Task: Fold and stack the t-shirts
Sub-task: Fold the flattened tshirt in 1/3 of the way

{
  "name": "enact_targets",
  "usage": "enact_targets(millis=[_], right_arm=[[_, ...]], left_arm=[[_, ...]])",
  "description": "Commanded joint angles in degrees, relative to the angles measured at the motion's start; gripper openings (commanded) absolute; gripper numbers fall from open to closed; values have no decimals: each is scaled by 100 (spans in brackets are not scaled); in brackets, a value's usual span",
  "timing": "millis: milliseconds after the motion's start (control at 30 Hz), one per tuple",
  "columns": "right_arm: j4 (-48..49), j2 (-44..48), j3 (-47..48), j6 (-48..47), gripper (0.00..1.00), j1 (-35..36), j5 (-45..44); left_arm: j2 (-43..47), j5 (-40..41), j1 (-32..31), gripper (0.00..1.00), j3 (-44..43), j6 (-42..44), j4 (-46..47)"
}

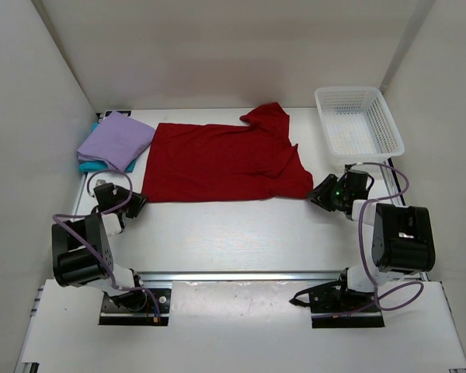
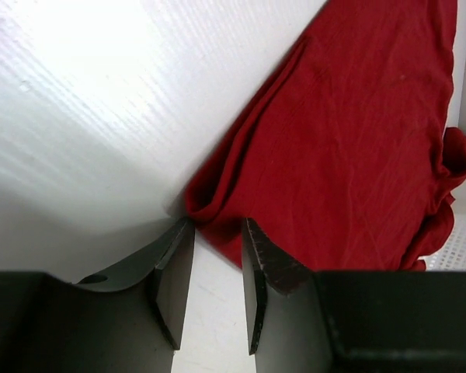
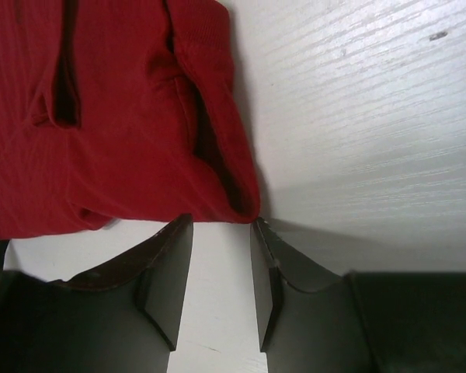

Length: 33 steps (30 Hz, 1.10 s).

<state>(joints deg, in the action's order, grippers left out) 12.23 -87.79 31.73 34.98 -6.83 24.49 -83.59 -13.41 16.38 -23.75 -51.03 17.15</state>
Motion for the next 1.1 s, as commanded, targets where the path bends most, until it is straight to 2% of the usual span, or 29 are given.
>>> enact_targets(millis=[0,233,333,367,467,533,567,667,900,1067], right_arm=[[210,-98,141,-9,35,-38,-216],[341,-169,106,44,36,-3,-524],[482,-177,62,122,34,-38,-603],[508,-151,88,140,31,-12,-656],[465,-230,132,176,16,15,-682],[517,-239,167,184,8,15,-665],[543,-187,124,219,5,32,-691],[491,15,97,263,0,-11,-700],[236,1087,-429,369,0,-353,-648],[43,1623,-1001,483,0,-486,-561]], left_arm=[[-183,216,-117,42,-60,-83,42],[-377,391,-258,41,-78,-223,280],[-447,357,-232,35,-68,-232,394],[-439,391,-241,33,-51,-232,421],[-430,392,-223,21,-60,-180,456],[-334,409,-214,4,-51,-189,413],[-325,401,-214,0,-51,-180,343],[-62,269,-197,0,-25,-171,298],[1045,418,-144,0,1,277,-492],[1494,85,181,0,405,496,-914]])
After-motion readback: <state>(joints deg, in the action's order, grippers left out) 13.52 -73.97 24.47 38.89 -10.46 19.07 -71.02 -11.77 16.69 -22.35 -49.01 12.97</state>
